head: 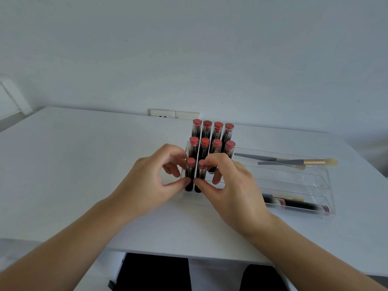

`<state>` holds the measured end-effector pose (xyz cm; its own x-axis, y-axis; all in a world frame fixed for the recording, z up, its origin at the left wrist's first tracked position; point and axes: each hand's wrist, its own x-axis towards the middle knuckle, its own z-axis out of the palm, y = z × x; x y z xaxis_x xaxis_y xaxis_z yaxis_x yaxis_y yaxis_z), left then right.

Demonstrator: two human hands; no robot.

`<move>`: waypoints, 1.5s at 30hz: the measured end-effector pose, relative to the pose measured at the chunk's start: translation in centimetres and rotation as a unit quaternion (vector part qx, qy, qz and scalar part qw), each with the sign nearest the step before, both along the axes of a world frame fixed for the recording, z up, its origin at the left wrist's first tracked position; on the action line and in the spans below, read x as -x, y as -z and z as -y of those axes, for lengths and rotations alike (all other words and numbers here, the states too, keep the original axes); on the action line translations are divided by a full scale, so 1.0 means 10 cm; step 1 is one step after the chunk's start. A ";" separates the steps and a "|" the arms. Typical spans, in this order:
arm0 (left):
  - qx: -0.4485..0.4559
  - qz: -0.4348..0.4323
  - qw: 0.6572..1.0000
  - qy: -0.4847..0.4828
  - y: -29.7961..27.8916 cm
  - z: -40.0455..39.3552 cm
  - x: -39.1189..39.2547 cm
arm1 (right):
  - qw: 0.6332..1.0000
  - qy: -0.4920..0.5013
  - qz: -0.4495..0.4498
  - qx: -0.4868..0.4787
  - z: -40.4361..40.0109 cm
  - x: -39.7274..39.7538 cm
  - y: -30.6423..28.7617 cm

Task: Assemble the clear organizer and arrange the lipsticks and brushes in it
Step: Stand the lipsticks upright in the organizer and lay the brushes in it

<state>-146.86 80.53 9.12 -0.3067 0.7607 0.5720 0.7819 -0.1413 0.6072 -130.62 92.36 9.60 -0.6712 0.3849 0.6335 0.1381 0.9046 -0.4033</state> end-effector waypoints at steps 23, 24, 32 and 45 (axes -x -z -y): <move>-0.106 -0.122 0.986 0.037 -0.24 -0.01 -0.45 | 0.959 0.040 0.280 0.012 -0.90 -1.28 -0.68; -0.082 -0.149 0.983 0.076 -0.28 -0.08 -0.59 | 0.946 0.039 0.320 0.020 -0.95 -1.34 -0.69; 0.098 -0.306 0.934 0.154 -0.39 -0.81 -1.19 | 0.899 0.058 0.433 -0.029 -1.11 -1.48 -0.58; 0.271 -0.382 0.873 0.134 -0.48 -1.05 -1.09 | 0.925 -0.008 0.361 -0.120 -1.10 -1.43 -0.45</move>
<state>-135.93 91.03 13.89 0.2372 0.9693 0.0656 0.9711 -0.2347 -0.0428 -116.37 103.39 14.09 -0.9570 0.2775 0.0841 0.2786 0.9604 0.0007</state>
